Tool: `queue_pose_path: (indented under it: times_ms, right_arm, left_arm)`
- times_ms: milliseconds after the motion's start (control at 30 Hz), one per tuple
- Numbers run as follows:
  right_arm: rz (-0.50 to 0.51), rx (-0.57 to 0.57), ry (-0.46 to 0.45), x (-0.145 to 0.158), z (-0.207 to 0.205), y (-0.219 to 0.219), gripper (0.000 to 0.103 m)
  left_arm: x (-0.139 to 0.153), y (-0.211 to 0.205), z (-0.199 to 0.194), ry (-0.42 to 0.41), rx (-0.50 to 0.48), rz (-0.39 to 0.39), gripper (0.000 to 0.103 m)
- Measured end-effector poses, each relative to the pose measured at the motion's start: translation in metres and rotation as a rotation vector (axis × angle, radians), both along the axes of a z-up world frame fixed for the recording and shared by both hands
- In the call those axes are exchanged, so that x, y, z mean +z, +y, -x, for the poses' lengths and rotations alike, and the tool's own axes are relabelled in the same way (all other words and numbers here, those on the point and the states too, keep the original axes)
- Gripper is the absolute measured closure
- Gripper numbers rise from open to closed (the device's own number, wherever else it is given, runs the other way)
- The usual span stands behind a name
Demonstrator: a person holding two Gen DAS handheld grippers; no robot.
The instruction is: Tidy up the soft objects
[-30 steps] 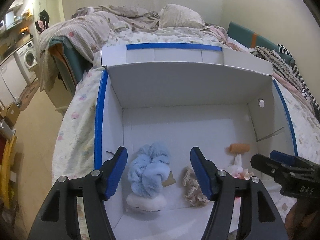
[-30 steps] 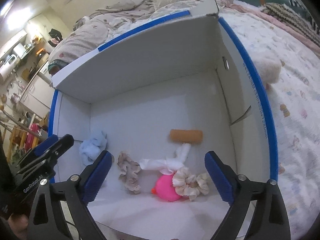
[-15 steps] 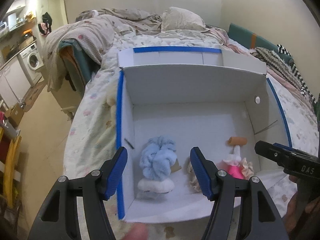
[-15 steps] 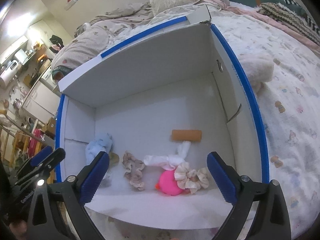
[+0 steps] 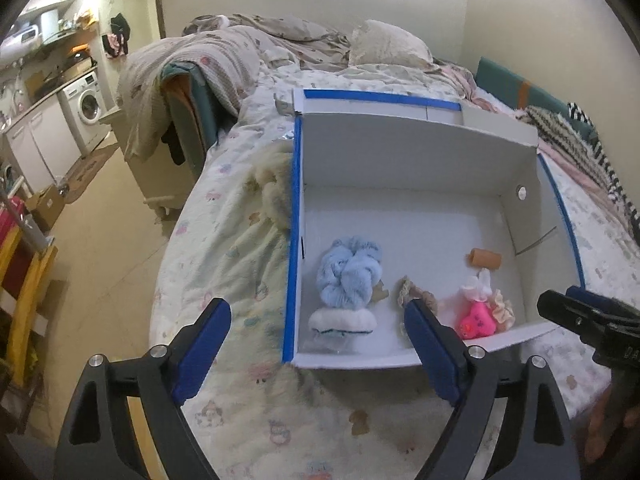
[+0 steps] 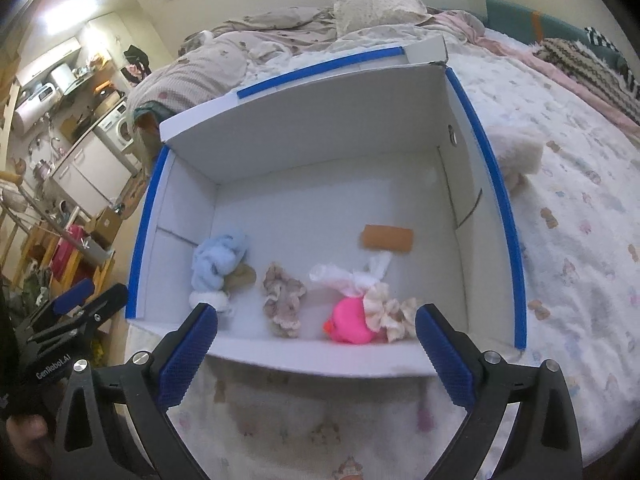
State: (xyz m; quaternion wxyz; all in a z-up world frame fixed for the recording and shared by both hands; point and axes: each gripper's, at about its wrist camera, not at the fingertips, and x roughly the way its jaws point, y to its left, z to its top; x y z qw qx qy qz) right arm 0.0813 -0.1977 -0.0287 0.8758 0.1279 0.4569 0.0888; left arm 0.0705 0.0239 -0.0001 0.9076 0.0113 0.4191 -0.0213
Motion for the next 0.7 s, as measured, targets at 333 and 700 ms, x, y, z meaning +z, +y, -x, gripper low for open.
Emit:
queue_pose_path:
  times_ms: [333, 700]
  right_arm:
    - [0.062, -0.026, -0.217, 0.031, 0.042, 0.011, 0.000]
    - [0.121, -0.049, -0.267, 0.031, 0.053, 0.023, 0.000]
  left_arm:
    - [0.010, 0.010, 0.040, -0.130, 0.021, -0.014, 0.001]
    - [0.023, 0.002, 0.068, -0.228, -0.020, -0.036, 0.001]
